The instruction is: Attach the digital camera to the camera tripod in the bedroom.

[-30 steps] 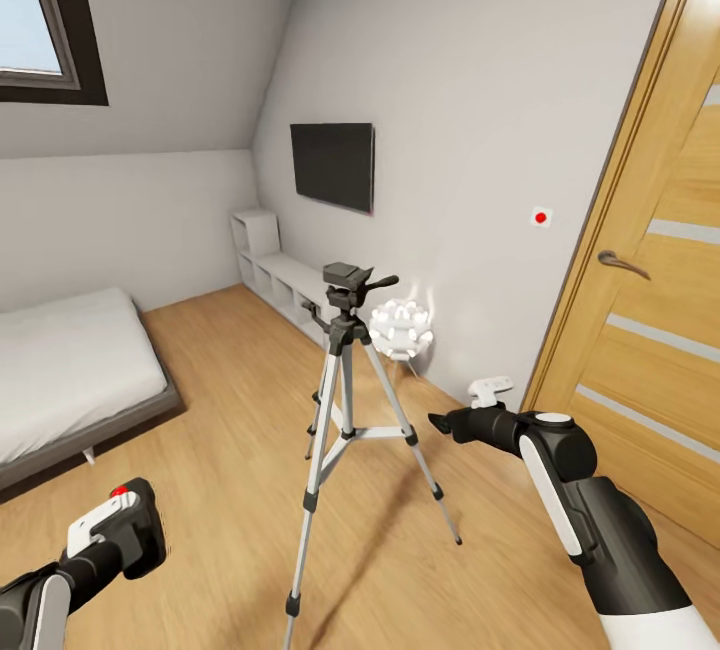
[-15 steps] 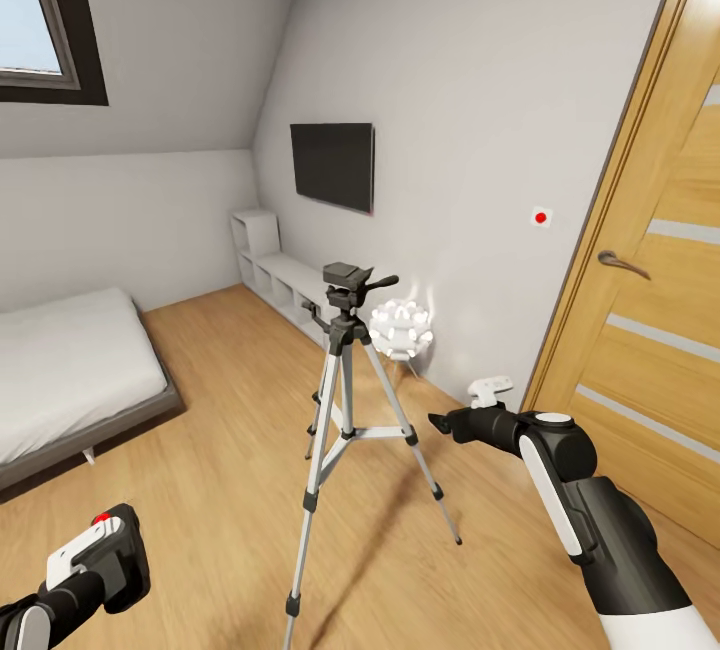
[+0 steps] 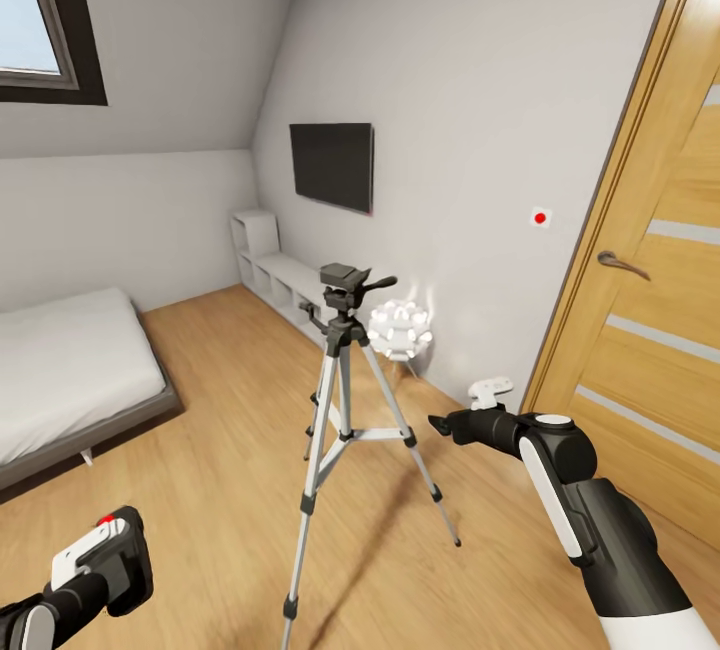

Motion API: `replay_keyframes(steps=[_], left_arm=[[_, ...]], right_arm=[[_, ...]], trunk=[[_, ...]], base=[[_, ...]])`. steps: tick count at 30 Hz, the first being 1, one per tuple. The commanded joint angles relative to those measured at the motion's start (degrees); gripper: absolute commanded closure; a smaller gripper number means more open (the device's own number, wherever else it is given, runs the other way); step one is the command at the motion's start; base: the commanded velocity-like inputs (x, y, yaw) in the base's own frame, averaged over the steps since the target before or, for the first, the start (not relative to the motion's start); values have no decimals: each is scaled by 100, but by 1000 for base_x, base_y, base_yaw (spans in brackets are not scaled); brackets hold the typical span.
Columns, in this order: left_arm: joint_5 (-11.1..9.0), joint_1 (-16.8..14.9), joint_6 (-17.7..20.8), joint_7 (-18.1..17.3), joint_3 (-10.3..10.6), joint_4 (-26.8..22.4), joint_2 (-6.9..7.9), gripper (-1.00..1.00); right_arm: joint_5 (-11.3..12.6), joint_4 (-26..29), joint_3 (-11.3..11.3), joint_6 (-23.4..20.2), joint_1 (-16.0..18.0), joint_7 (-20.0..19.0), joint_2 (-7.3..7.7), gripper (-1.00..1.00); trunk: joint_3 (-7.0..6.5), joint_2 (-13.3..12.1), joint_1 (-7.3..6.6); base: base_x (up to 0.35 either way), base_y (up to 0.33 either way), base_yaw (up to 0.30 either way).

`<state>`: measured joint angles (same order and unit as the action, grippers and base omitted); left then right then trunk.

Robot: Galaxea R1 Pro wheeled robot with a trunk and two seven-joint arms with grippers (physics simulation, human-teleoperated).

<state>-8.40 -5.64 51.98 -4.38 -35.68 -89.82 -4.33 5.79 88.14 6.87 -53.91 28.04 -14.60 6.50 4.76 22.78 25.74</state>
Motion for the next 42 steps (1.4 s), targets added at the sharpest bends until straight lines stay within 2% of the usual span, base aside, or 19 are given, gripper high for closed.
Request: replay_keyframes(steps=[1,9,17,25,32,42], left_arm=[[0,-7,37,-19,16,27,3,100],[26,0,52,-7,173,159,38,100],[30,3,46,2,190,179,44,100],[32,8,20,0,186,183,46,100],[31,10,21,2,183,184,53,100],[39,10,6,30,180,184,55,100]], right_arm=[[54,1,4,-23,-6,31,4,-100],[78,-3,20,-15,-50,32,8,-100],[93,27,36,-14,-107,29,15,-100],[92,28,82,-14,-151,-57,19,-100],[47,3,115,1,-165,-700,38,-100],[39,-7,128,28,-167,-947,154,-100]], trunk=[[13,13,5],[13,13,5],[11,13,5],[-10,13,5],[-34,13,5],[-65,13,5]], base=[[123,-123,0],[199,-203,0],[230,-247,23],[100,-112,185],[23,-26,239],[4,-100,234]])
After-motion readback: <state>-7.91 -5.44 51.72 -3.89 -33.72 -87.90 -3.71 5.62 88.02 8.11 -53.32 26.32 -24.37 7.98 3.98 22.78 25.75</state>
